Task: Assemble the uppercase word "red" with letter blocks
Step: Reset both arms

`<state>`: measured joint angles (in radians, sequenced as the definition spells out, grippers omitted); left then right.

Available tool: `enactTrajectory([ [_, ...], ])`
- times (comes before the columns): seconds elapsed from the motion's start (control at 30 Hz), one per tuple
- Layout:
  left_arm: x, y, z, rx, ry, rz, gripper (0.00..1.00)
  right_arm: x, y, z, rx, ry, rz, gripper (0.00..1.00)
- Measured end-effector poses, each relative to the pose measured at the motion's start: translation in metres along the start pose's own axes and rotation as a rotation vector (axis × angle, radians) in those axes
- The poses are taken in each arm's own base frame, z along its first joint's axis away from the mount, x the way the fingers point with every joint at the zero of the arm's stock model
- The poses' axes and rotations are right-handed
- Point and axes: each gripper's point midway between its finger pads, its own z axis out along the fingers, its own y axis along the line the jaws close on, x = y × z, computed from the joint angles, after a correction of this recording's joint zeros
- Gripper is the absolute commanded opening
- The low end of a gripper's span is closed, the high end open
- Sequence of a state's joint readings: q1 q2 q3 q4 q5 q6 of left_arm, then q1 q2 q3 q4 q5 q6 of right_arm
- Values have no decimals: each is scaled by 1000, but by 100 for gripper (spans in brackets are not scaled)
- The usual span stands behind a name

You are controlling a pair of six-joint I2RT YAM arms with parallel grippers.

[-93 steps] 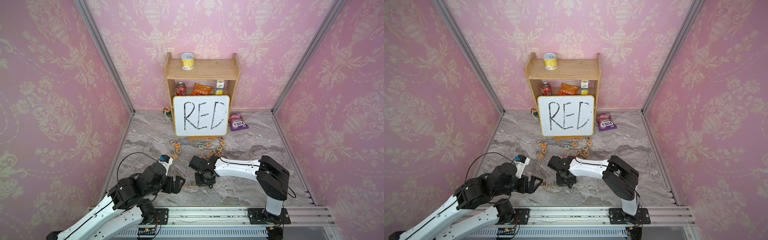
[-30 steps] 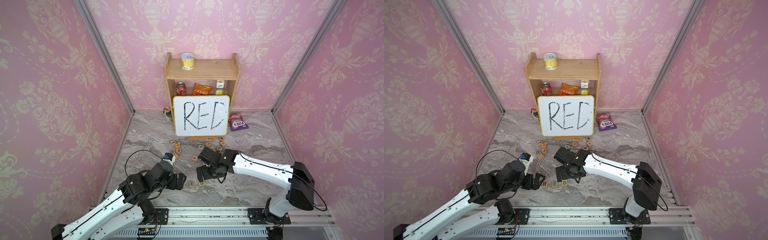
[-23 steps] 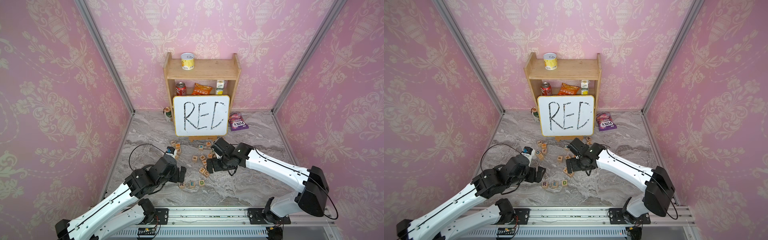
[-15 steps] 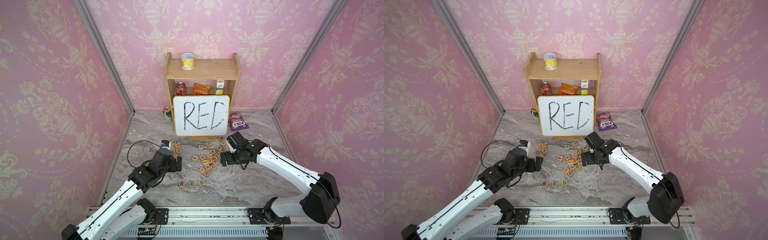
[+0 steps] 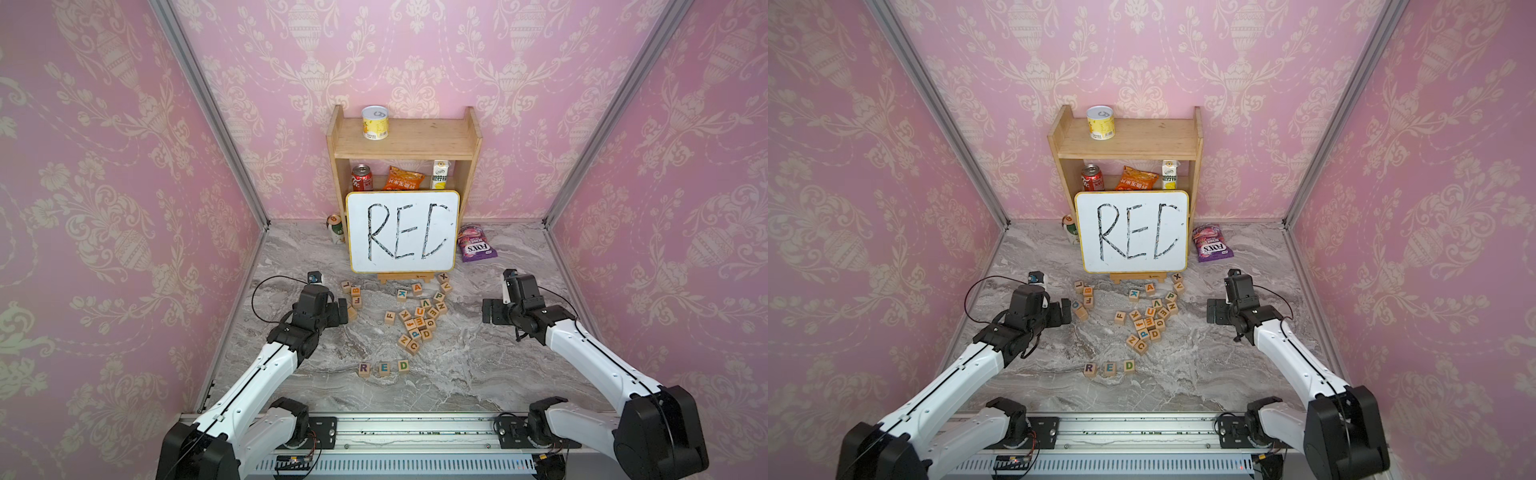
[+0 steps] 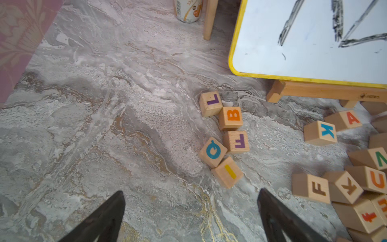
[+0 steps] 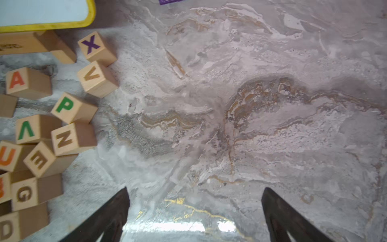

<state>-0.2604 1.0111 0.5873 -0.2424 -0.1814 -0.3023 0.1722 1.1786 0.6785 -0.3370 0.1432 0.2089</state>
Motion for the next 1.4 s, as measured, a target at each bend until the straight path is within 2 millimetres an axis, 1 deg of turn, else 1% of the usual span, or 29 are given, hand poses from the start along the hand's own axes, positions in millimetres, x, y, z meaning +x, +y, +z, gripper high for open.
enactTrajectory([
  [0.1,1,14,12,-35,-14,-7,99,-6,-13,13,38,-47,-2,100],
  [0.23,3,31,25,-77,-35,-19,99,-18,-13,27,49,-120,-41,100],
  [0.3,-1,37,30,-90,-62,-28,99,-21,-14,33,48,-148,-47,100],
  [0.4,-13,47,36,-109,-113,-32,99,-21,-20,44,61,-161,-30,100],
  [0.5,-23,61,43,-139,-151,-47,99,-28,-25,49,67,-191,-13,100],
  [0.6,-23,73,53,-159,-177,-61,99,-38,-26,52,66,-233,1,100],
  [0.77,-4,77,70,-154,-176,-63,99,-55,-29,54,65,-301,19,100],
  [0.83,-1,78,75,-153,-190,-64,99,-62,-33,53,67,-331,28,100],
  [0.97,-8,77,81,-148,-228,-65,99,-72,-44,57,72,-373,58,100],
  [1.03,-12,76,84,-147,-239,-55,99,-70,-48,62,77,-363,64,100],
  [1.1,-16,76,84,-146,-256,-45,99,-66,-47,66,69,-350,62,100],
  [1.27,-28,81,84,-158,-305,-27,99,-74,-42,62,38,-389,59,100],
  [1.33,-28,83,88,-159,-311,-20,99,-75,-41,61,32,-396,59,100],
  [1.4,-23,83,95,-157,-297,-11,99,-75,-40,61,30,-398,59,100],
])
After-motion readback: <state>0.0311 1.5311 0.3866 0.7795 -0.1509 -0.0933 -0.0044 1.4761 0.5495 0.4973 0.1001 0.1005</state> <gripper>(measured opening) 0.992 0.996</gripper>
